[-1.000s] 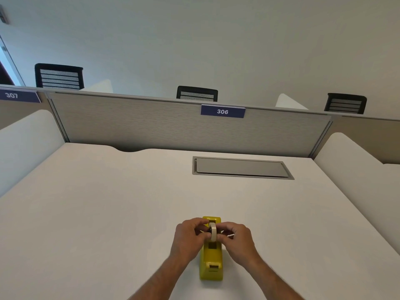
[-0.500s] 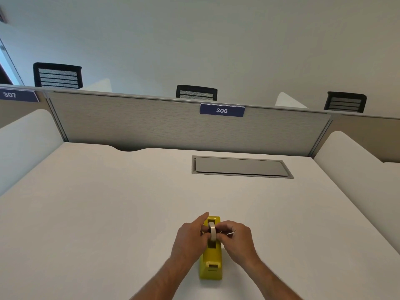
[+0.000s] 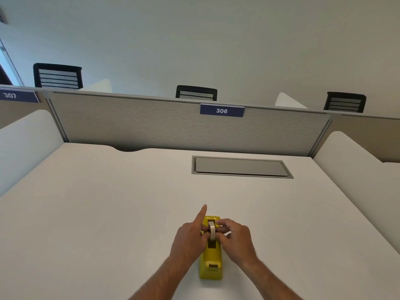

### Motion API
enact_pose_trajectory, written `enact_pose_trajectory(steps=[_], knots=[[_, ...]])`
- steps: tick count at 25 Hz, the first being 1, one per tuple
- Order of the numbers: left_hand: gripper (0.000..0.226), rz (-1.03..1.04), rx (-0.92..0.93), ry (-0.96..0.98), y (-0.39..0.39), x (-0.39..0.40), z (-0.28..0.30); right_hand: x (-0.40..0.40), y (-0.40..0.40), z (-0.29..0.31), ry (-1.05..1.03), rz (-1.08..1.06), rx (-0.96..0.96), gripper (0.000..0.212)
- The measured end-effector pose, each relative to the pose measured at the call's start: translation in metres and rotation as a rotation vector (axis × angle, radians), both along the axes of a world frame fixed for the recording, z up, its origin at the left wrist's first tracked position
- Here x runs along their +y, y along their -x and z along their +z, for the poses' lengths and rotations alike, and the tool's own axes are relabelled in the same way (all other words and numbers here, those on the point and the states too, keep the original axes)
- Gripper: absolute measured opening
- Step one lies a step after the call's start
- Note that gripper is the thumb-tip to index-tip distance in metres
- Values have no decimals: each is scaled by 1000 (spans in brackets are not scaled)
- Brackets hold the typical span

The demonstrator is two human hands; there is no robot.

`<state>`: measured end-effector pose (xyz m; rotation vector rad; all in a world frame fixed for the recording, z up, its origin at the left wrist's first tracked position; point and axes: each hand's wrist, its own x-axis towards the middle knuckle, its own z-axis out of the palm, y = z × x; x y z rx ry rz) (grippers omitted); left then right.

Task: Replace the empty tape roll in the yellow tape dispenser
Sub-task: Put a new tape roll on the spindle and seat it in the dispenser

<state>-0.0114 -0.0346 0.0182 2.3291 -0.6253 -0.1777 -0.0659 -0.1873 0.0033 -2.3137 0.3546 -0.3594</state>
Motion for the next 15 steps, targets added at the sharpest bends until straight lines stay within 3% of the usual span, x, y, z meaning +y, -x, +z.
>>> enact_pose_trajectory(steps=[6, 15], knots=[[66, -99, -142, -128, 0, 5, -12, 0, 9, -2, 277, 157, -70, 23], [34, -134, -249, 49, 0, 9, -31, -3, 13, -5, 336, 205, -130, 30]])
